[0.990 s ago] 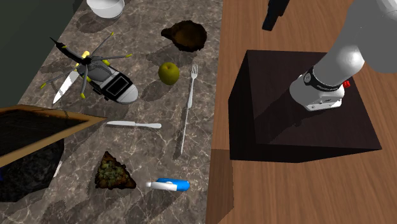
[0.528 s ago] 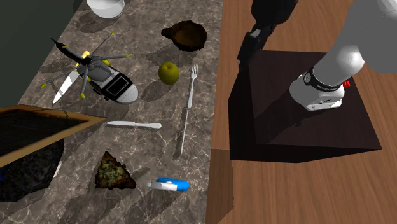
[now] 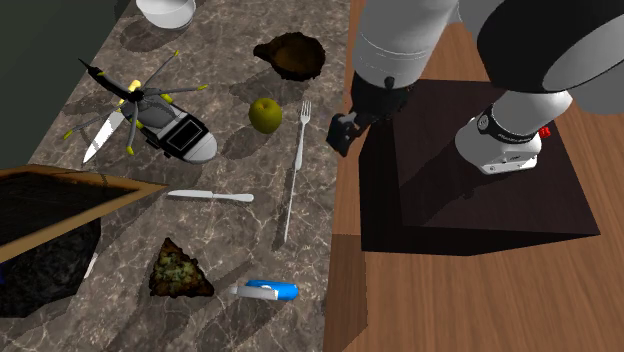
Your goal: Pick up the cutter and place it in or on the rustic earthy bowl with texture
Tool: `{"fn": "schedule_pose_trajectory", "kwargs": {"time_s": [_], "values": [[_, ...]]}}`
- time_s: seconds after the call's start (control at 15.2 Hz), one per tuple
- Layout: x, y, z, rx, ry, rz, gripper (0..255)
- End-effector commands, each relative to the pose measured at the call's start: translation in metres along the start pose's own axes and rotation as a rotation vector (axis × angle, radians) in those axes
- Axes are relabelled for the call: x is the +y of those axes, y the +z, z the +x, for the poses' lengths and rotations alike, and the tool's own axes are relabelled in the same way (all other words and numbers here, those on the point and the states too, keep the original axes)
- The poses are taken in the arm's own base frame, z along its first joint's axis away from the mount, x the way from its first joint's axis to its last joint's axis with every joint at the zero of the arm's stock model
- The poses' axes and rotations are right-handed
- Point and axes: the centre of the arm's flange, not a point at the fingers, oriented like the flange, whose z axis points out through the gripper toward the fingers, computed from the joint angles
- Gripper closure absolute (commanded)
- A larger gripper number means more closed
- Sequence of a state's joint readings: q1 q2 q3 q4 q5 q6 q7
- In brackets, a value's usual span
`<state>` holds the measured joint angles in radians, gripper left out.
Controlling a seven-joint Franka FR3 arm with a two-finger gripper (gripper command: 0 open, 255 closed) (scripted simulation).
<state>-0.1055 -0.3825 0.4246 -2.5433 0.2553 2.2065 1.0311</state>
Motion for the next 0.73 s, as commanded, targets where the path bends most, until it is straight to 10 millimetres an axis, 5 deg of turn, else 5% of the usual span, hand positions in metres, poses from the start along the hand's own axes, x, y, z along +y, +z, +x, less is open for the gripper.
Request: {"fn": "schedule_pose_trajectory", "kwargs": {"time_s": [0.0, 0.66], "values": [[-0.018, 0.024, 0.002, 0.0, 0.086, 0.001, 0], [-0.095, 0.129, 0.025, 0.005, 0.479, -0.008, 0]]}}
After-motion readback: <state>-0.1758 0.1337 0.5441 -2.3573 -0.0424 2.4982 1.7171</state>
